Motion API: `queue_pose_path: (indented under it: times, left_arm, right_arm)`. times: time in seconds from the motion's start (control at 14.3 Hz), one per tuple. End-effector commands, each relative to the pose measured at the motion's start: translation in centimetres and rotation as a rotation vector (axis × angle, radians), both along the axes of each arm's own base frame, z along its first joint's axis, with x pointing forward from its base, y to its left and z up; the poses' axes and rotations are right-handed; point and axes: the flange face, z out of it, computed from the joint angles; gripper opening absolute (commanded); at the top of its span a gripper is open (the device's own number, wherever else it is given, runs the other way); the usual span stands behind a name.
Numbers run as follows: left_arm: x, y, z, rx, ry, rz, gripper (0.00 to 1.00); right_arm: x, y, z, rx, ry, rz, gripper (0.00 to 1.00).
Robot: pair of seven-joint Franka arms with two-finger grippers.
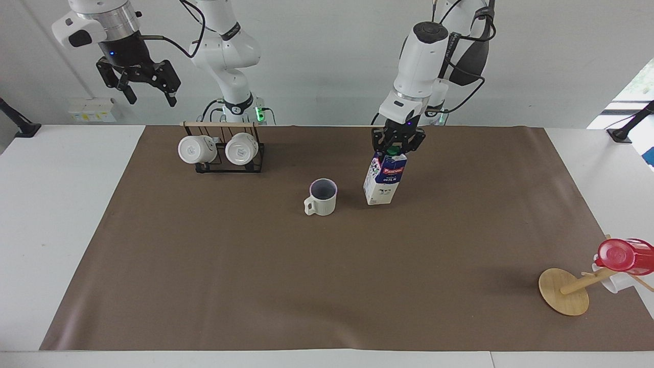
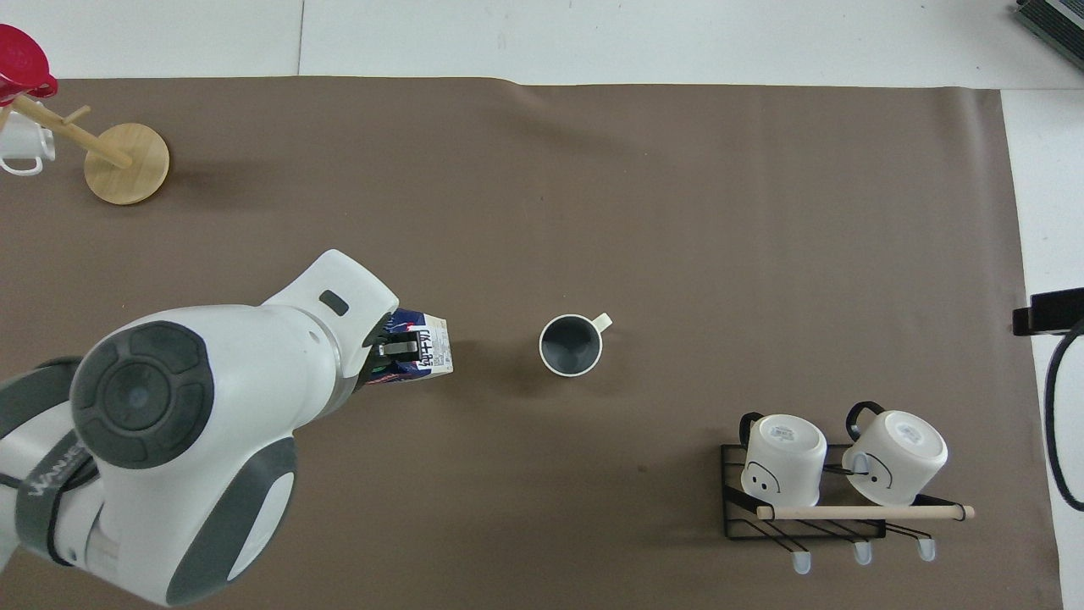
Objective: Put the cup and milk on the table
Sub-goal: 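Lift the milk carton with the left gripper toward the white mug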
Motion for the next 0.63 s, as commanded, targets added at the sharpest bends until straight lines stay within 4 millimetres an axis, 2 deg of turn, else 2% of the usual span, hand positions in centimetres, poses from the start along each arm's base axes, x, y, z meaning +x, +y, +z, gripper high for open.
queue_pose_path:
  times: [0.0, 0.14, 0.28, 0.56]
  left_arm:
    - [0.9, -0.8, -0.6, 0.002, -0.019, 0.006, 0.56]
    - [1.3, -1.4, -1.5, 0.005, -0.025, 0.061, 0.55]
    - [0.8, -3.9, -1.9, 0.021, -0.036, 0.083, 0.55]
    - [1.0, -4.4, -2.1, 0.019, -0.037, 0.085, 0.56]
  right_arm:
    - [-0.5, -0.2, 0.2, 0.0, 0.011, 0.024, 1.0]
    - [-0.5, -0.1, 0.2, 0.001, 0.011, 0.026, 1.0]
    - [-0.5, -0.2, 0.2, 0.0, 0.011, 0.026, 1.0]
    - [-0.5, -0.2, 0.2, 0.0, 0.011, 0.026, 1.0]
